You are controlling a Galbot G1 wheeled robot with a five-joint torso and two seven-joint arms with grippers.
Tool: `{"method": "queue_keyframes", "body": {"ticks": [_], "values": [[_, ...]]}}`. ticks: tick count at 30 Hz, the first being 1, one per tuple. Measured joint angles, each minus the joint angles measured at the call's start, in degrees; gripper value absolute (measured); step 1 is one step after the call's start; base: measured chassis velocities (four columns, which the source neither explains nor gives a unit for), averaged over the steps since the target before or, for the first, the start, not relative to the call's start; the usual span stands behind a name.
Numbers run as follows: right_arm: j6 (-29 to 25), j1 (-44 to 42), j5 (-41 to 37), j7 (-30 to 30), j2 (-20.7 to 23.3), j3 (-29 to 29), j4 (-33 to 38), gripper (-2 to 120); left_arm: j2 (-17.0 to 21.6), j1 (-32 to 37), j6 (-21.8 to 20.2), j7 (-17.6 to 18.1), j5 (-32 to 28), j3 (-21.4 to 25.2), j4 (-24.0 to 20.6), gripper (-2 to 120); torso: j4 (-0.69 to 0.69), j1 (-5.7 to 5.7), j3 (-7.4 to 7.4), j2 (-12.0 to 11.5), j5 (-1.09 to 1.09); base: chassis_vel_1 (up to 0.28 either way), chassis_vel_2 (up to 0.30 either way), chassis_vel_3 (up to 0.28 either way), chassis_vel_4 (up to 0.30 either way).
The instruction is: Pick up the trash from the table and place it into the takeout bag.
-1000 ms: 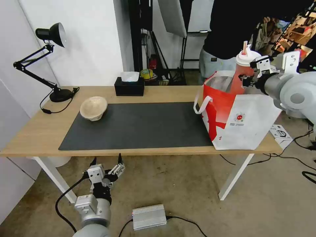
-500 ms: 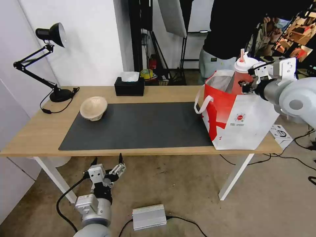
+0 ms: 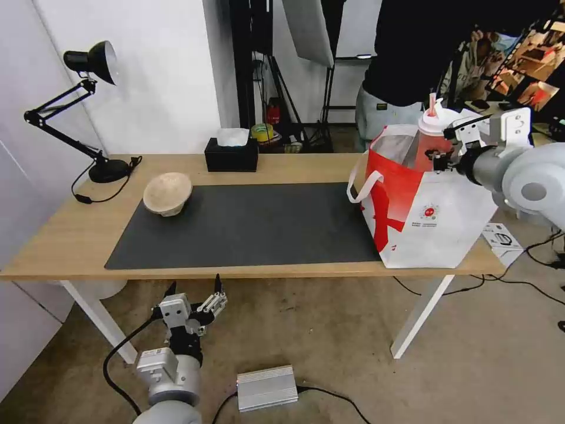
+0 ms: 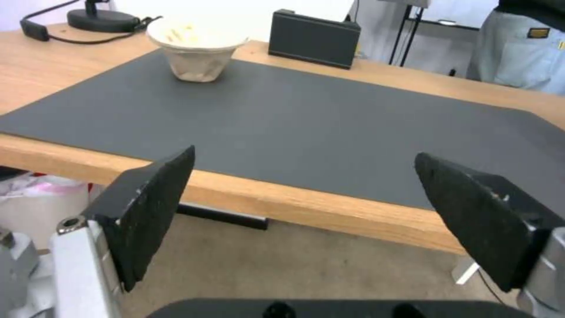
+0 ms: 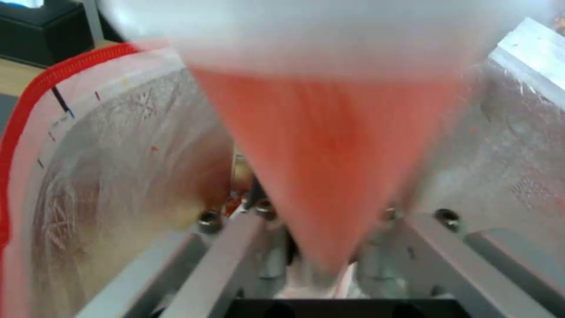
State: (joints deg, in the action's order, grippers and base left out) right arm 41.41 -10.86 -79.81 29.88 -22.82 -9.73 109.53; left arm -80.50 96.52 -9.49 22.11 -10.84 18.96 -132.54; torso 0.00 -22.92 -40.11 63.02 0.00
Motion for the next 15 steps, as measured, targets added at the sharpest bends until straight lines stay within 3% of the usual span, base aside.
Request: {"method": "queue_keyframes", "body": {"ticks": [3,5,7,11,15], "values": [[0.0,0.2,-0.1,0.0,0.0,0.0,0.0,21,0.0,0.0,0.0,0.0,0.0,0.0,0.0,100,0.00,0.00,0.00,0.0,0.00,0.000,0.000,0.000,0.000],[0.0,1.0,-0.4,0.0,0.2,-0.4,-0.1,36,0.0,-0.2,0.0,0.0,0.0,0.0,0.1,100,-0.01,0.00,0.00,0.0,0.00,0.000,0.000,0.000,0.000],[0.0,1.3,-0.5,0.0,0.3,-0.6,-0.2,39,0.0,-0.3,0.0,0.0,0.0,-0.1,0.1,100,-0.01,0.00,0.00,0.0,0.00,0.000,0.000,0.000,0.000],[0.0,2.2,-0.6,0.0,0.5,-1.4,-0.3,59,0.0,-0.8,-0.1,0.0,0.0,-0.4,0.4,100,-0.01,0.00,0.00,0.0,0.00,0.000,0.000,0.000,0.000],[0.0,2.3,-0.6,0.0,0.6,-1.5,-0.3,71,-0.1,-1.1,-0.1,0.0,0.0,-0.5,0.5,100,-0.01,0.00,0.00,0.0,0.00,0.000,0.000,0.000,0.000]]}}
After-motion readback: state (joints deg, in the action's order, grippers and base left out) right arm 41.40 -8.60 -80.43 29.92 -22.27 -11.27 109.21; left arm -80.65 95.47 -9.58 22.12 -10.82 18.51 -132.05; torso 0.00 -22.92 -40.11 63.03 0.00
